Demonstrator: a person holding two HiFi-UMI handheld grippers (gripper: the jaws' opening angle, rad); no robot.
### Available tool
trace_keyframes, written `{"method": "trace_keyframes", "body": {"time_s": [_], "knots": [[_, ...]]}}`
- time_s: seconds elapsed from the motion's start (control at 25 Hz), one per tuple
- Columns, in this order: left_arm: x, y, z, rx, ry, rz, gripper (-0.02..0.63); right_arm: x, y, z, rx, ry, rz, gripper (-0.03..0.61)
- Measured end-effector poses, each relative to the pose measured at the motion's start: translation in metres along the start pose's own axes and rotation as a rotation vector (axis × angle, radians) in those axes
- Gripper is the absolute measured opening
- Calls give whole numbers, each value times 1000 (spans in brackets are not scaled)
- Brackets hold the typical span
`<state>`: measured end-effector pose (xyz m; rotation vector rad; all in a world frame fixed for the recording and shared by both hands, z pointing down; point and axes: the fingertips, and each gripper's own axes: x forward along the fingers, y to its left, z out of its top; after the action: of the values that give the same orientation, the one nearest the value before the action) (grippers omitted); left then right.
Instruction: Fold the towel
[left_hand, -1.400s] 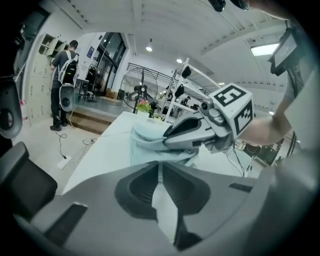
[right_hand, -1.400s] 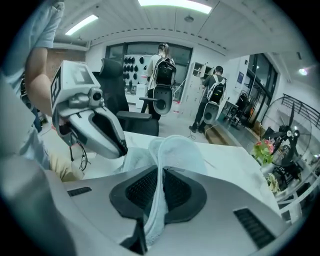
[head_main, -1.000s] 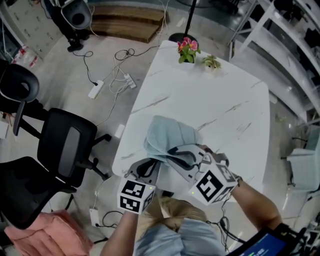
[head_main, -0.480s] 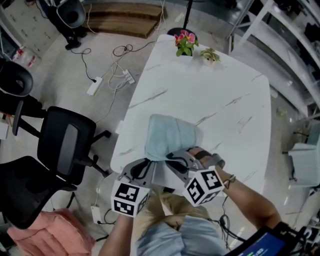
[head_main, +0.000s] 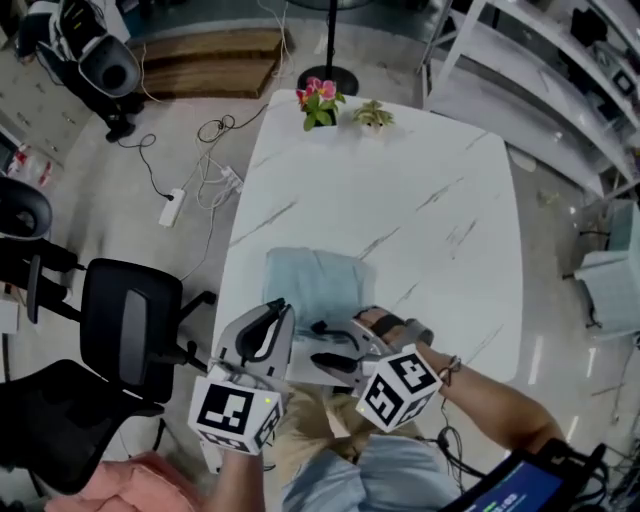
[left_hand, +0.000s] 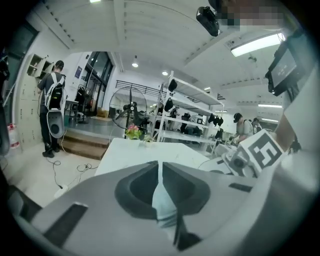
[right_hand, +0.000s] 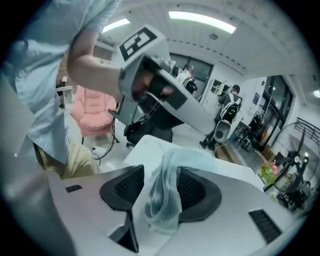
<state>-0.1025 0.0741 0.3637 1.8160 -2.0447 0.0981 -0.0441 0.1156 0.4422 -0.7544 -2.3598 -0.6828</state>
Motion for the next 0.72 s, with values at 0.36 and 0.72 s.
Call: {"method": "trace_keyframes", "body": {"time_s": [0.36,0.72], "knots": [[70,-72,-11,91,147,-267,31,-81,-81,-81,147,69,-304,123],[82,-85,-84,151,345,-341,29,-39,-94,-118,19,92,-340,145]]}}
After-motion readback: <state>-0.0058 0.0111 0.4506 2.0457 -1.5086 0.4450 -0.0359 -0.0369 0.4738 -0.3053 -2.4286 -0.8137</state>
